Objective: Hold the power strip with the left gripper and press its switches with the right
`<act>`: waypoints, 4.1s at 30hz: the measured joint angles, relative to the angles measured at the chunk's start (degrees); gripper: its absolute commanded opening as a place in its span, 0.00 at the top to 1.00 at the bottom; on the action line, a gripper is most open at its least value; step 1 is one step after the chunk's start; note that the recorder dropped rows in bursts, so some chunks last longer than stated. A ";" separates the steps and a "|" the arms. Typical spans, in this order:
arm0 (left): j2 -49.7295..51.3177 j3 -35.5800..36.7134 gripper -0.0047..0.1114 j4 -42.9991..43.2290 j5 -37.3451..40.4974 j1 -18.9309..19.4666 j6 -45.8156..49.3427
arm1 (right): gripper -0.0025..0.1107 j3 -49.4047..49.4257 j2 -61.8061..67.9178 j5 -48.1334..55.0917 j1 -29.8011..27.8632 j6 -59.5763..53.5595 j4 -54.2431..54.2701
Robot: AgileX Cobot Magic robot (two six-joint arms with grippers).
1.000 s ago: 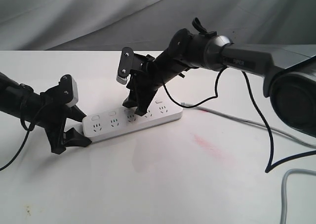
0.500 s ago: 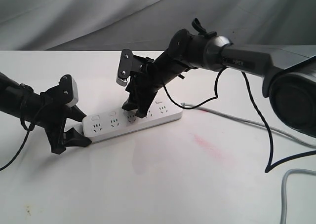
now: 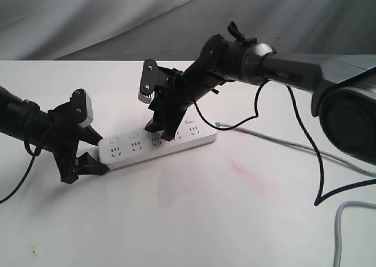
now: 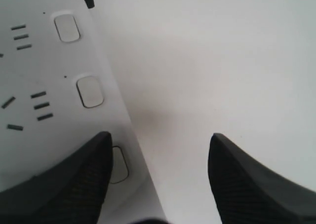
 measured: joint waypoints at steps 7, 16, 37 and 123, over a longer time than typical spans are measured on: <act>0.00 0.00 0.44 0.00 0.00 0.00 0.00 | 0.50 -0.11 0.68 -0.28 0.00 0.00 1.47; 0.00 0.00 0.44 0.00 0.00 0.00 0.00 | 0.50 -0.48 1.28 -0.16 0.00 0.00 2.17; 0.00 0.00 0.44 0.00 0.00 0.00 0.00 | 0.50 0.12 1.62 -0.34 -0.77 0.33 3.24; 0.00 0.00 0.44 0.00 0.00 0.00 0.00 | 0.50 4.29 -2.08 -2.34 -4.26 0.54 1.24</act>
